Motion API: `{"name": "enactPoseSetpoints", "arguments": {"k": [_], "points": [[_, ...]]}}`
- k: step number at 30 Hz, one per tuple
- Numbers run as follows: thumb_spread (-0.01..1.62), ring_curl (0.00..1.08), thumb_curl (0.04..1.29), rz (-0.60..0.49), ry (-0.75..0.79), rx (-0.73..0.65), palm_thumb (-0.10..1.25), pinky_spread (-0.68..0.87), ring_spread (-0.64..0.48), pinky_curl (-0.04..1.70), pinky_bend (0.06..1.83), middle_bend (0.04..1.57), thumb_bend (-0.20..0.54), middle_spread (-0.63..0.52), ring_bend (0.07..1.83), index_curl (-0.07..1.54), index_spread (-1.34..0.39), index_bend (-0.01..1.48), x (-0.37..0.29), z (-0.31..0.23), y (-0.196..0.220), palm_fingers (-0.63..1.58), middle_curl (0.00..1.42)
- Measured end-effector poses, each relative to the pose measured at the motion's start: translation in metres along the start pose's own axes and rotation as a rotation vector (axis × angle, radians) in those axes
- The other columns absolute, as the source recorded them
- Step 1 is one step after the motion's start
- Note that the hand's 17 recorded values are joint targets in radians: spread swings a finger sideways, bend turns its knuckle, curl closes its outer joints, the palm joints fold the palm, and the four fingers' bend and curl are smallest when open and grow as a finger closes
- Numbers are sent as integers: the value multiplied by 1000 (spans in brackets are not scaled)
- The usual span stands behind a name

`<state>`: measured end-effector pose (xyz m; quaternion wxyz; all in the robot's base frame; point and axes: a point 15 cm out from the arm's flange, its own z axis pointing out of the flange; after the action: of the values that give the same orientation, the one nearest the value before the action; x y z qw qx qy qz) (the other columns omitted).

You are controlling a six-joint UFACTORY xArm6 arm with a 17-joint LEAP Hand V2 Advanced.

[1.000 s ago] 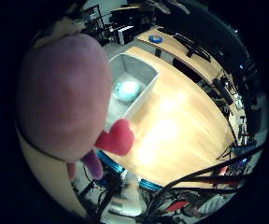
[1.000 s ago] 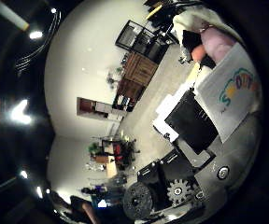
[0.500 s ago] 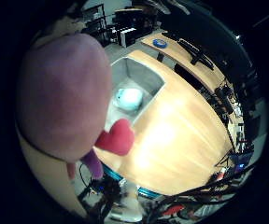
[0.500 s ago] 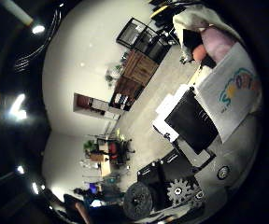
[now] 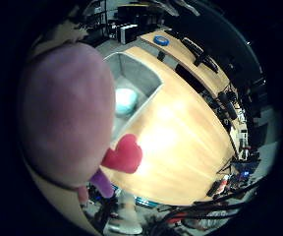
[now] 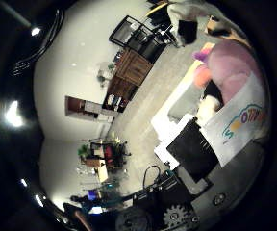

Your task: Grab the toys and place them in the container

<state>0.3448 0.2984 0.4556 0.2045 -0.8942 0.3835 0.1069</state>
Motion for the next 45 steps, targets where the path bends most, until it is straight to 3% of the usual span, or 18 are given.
{"name": "enactPoseSetpoints", "arguments": {"k": [9,18,21,30,45], "points": [[951,437,791,-16,-12,22,824,-485,-425,418,1345,191,-24,-493,852,699,-656,336,-4,-3,-5,413,583],[951,366,711,-33,-18,17,762,-181,-395,260,898,245,-39,-445,716,628,-657,389,-8,0,-5,229,527],[947,345,677,-31,-18,15,732,-78,-376,225,836,237,-42,-417,681,590,-645,360,-7,1,-5,210,503],[952,291,597,-52,-18,18,704,95,-342,159,709,189,-29,-364,599,500,-619,312,-7,0,-5,257,429],[957,250,536,-54,-22,28,705,132,-355,122,584,175,-27,-361,541,440,-624,302,-9,-4,-5,338,344]]}}
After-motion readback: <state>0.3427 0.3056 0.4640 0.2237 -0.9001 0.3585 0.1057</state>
